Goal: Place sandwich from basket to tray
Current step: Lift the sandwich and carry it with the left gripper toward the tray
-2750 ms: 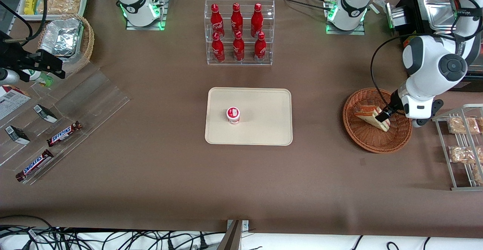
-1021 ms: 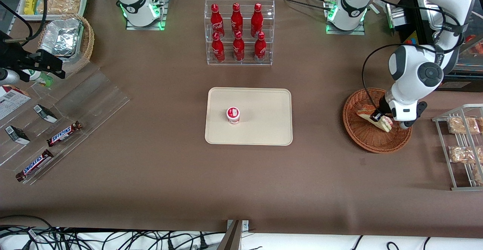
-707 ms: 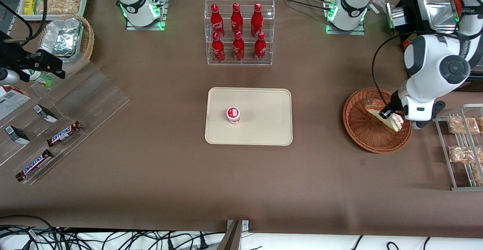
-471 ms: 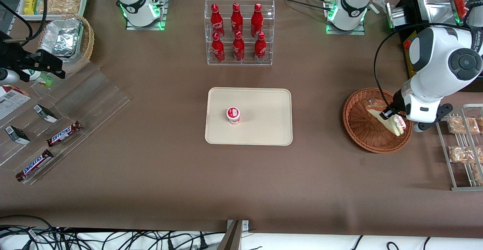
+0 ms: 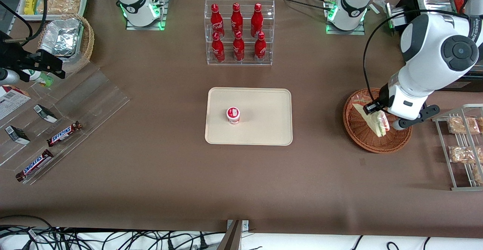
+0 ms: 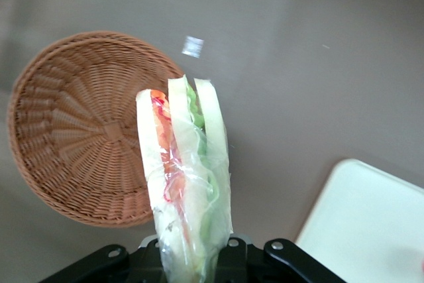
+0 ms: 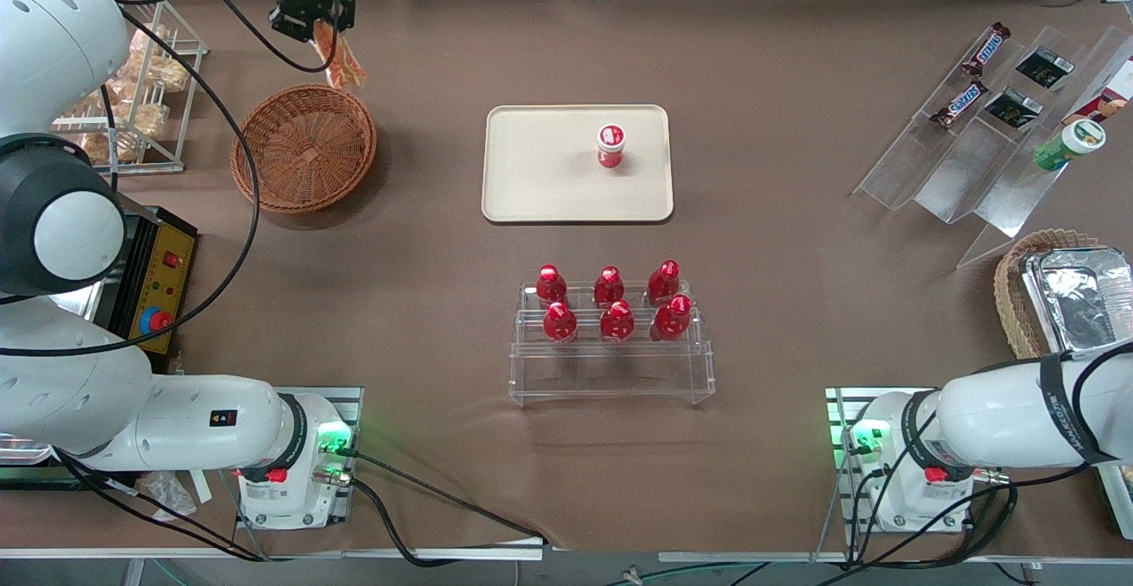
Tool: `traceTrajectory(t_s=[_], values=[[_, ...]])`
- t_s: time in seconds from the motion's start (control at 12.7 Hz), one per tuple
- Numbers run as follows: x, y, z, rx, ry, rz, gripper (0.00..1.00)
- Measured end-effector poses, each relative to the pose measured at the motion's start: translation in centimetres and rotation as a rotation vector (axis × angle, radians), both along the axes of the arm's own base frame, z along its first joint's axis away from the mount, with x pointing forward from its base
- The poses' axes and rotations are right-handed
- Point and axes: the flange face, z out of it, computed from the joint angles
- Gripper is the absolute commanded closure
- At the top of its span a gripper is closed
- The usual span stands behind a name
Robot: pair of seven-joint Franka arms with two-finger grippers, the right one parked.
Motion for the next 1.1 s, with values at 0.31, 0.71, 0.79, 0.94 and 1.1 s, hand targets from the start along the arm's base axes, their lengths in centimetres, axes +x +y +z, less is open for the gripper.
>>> traceTrajectory(t_s=[0.31,0.71,0.79,0.94,1.1], values=[[-0.5,-6.3,0.9,-0.043,-0.008,-0.259,1.00],[-2.1,-15.1,-2.0,-0.095,-0.004,-0.477,0.99],[-2.4,-16.6,-2.4,-0.101,-0.009,-0.494,0.99],[-3.0,-18.5,-3.3,-0.107,0.000,-0.513,1.00],[-3.4,-19.8,-4.2,-0.111,0.013,-0.533,1.00]])
